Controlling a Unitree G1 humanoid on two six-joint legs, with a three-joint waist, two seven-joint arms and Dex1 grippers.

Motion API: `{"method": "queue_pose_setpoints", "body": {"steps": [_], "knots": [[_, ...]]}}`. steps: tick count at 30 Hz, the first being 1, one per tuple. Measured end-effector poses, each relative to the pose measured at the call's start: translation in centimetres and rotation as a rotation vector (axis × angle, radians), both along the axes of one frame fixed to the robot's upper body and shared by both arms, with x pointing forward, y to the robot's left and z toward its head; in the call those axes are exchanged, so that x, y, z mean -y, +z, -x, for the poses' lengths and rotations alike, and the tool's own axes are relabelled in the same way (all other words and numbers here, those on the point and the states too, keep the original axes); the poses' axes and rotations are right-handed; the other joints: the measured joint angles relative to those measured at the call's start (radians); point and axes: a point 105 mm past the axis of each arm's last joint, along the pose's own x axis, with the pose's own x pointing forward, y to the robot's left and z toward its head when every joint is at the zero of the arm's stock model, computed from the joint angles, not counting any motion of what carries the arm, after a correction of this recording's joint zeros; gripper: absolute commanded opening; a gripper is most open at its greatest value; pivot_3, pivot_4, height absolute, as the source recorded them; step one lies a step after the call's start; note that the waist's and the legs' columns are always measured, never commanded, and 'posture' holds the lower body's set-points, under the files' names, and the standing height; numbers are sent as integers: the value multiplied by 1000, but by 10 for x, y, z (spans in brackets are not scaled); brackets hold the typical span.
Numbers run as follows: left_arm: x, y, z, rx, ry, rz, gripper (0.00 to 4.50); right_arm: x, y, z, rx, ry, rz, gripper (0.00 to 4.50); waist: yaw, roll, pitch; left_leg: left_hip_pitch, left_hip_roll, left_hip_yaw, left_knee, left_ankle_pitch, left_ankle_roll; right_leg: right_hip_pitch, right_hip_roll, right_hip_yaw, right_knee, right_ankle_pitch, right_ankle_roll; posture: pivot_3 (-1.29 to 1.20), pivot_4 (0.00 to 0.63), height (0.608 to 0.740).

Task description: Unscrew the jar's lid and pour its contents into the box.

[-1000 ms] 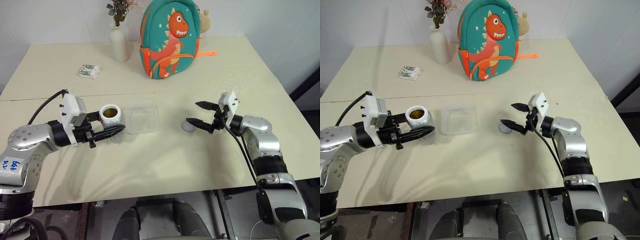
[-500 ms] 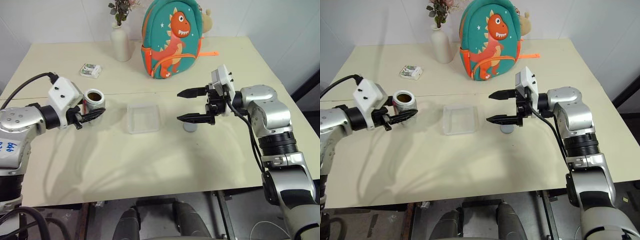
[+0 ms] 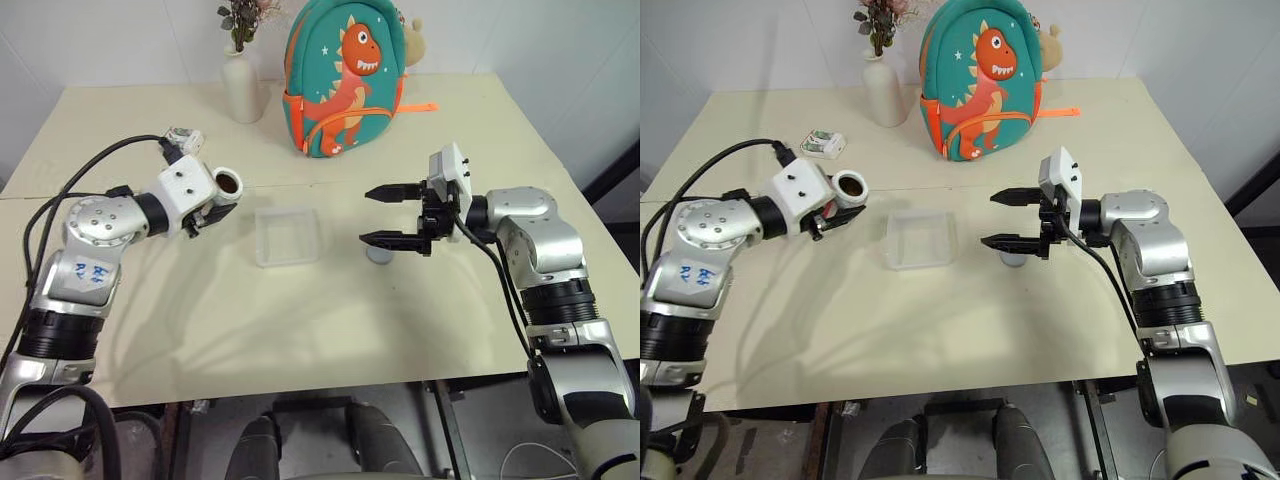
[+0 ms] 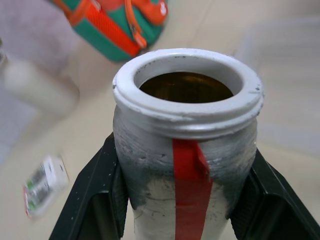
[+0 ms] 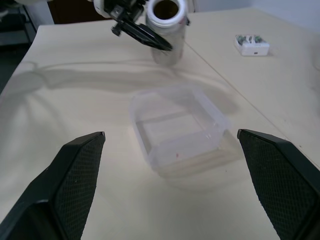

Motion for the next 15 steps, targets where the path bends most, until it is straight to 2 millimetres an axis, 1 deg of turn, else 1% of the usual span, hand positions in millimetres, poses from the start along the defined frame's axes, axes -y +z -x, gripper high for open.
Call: {"method": "queue_pose_setpoints", "body": {"steps": [2, 5, 7, 8, 9, 12, 15], "knots": [[9, 6, -8, 77, 12, -103, 2135, 0, 1, -1, -2, -23, -23, 4467, 0, 0, 0, 0, 0, 0, 1, 0, 0, 0, 0, 0, 1, 0, 0, 0, 150, 740], [16, 15, -16, 208, 39, -281, 2135, 1, 1, -2, -6, -45, -51, 4467, 0, 0, 0, 0, 0, 0, 3, 0, 0, 0, 0, 0, 2, 0, 0, 0, 150, 740], [22, 22, -24, 364, 61, -495, 2135, 0, 1, -2, -12, -57, -73, 4467, -1, 0, 0, 0, 0, 0, 4, 0, 0, 0, 0, 1, 3, 0, 0, 0, 150, 740], [27, 26, -26, 437, 64, -570, 2135, -1, 0, -2, -21, -62, -81, 4467, 0, 0, 0, 0, 0, 0, 5, 0, 0, 0, 0, 1, 3, 0, 1, 0, 150, 740], [35, 32, -28, 546, 58, -662, 2135, -1, -1, -3, -27, -71, -90, 4467, 1, 0, 0, 0, 0, 0, 5, 0, 0, 0, 0, 1, 4, 0, 1, 0, 150, 740], [52, 47, -28, 786, 42, -839, 2135, -4, -3, -3, -43, -84, -110, 4467, 2, 0, 0, 0, -1, 0, 5, 0, 0, 0, 0, 2, 3, 1, 1, 0, 150, 740], [66, 52, -25, 987, 16, -967, 2135, -3, -2, -4, -49, -105, -133, 4467, 2, 0, 0, 0, -1, 0, 5, 0, 0, 0, 0, 2, 3, 1, 1, 0, 150, 740]]}}
